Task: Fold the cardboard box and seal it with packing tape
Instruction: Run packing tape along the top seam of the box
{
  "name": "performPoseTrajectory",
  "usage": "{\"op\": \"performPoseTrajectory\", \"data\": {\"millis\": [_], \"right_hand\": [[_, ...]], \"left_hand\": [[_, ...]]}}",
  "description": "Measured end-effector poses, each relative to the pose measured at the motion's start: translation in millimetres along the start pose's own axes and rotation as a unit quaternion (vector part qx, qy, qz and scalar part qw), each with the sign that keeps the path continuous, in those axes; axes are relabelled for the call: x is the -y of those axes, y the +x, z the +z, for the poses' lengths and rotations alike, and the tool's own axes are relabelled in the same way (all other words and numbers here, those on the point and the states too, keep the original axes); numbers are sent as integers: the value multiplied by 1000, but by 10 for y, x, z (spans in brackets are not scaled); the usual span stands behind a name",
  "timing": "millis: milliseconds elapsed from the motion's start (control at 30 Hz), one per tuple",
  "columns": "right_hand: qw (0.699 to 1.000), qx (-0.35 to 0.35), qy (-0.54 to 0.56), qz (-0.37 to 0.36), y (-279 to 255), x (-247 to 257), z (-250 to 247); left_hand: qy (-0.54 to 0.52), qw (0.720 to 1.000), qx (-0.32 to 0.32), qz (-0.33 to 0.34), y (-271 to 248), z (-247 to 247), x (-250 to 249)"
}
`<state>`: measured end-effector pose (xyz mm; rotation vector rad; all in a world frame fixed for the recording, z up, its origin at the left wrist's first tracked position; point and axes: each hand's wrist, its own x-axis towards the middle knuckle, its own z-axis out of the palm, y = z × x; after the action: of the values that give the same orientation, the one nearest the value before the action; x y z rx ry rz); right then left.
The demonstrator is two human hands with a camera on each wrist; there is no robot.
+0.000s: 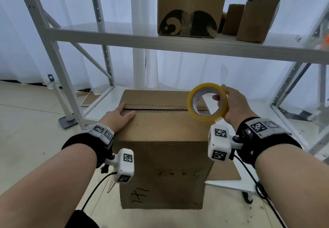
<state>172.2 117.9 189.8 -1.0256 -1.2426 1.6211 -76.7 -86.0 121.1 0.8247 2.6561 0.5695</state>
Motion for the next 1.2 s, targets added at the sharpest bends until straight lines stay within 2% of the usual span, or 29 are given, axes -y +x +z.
{"op": "performPoseTrajectory", "data": {"millis": [167, 233, 300, 467, 600, 767, 1000, 1100, 1200], "right_hand": [[994, -49, 72, 60, -180, -373, -165], [991, -39, 98, 88, -244, -507, -171], [991, -6, 104, 82, -304, -545, -136], [993, 42, 97, 44, -280, -337, -136], [991, 64, 108, 52, -173, -30, -218], [995, 69, 54, 55, 53, 174, -291], [994, 67, 59, 60, 214, -30, -302], [997, 71, 21, 30, 288, -92, -206], [986, 88, -127, -58, 272, -66, 131]], "left_hand": [[-21, 999, 27, -14, -122, -1, -11], [-7, 999, 30, -18, -178, -20, 31], [4, 999, 25, -21, -233, -46, 49], [49, 998, 25, -19, -304, -270, -209], [100, 995, 21, -2, -273, -365, -482], [101, 995, -1, 2, -157, -184, -628], [104, 993, -62, 4, -39, 18, -603], [97, 992, -79, 2, -48, 101, -577], [82, 994, -70, -1, -63, 166, -562]]}}
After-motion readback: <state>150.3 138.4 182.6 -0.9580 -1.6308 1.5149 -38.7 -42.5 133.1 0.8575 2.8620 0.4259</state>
